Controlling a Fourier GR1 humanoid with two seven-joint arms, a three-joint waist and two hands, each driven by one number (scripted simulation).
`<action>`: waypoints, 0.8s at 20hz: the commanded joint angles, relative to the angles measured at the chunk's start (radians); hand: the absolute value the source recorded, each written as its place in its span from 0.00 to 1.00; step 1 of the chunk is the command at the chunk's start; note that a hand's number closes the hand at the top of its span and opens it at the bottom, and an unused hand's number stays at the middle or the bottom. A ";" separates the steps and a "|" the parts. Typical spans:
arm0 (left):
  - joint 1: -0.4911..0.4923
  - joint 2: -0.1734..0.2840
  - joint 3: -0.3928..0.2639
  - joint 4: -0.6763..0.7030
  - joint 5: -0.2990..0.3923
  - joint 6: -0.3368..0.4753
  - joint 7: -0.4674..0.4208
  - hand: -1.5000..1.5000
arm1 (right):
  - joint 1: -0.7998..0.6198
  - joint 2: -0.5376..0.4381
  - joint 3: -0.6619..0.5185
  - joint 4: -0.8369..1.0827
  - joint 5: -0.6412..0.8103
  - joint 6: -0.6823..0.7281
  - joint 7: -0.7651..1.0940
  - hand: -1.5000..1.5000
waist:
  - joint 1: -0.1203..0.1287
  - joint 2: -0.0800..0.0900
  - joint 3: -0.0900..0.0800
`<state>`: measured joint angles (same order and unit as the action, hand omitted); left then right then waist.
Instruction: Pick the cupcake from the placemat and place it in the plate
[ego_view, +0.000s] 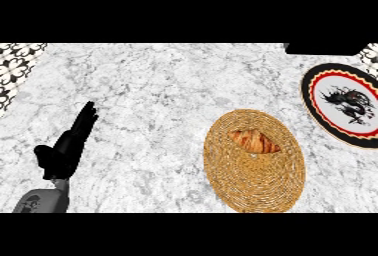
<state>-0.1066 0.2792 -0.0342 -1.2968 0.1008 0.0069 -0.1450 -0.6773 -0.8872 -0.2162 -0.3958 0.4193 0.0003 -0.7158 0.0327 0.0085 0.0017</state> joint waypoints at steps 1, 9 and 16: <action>0.049 0.018 0.016 -0.062 0.014 -0.026 0.037 0.50 | -0.080 0.064 0.035 0.021 0.044 -0.014 0.081 1.00 | -0.007 -0.004 -0.001; 0.029 -0.033 -0.015 -0.059 -0.033 0.016 0.032 0.50 | -0.180 0.169 -0.043 0.162 -0.004 -0.112 0.199 0.00 | 0.003 0.002 0.000; 0.023 -0.035 -0.001 -0.070 -0.038 0.018 0.046 0.50 | -0.174 0.182 -0.089 0.242 -0.040 -0.079 0.196 0.00 | 0.006 0.006 0.002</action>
<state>-0.0851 0.2643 -0.0251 -1.3408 0.0788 -0.0005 -0.1287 -0.8472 -0.7103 -0.2743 -0.1870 0.4055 -0.0978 -0.5243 0.0398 0.0144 0.0028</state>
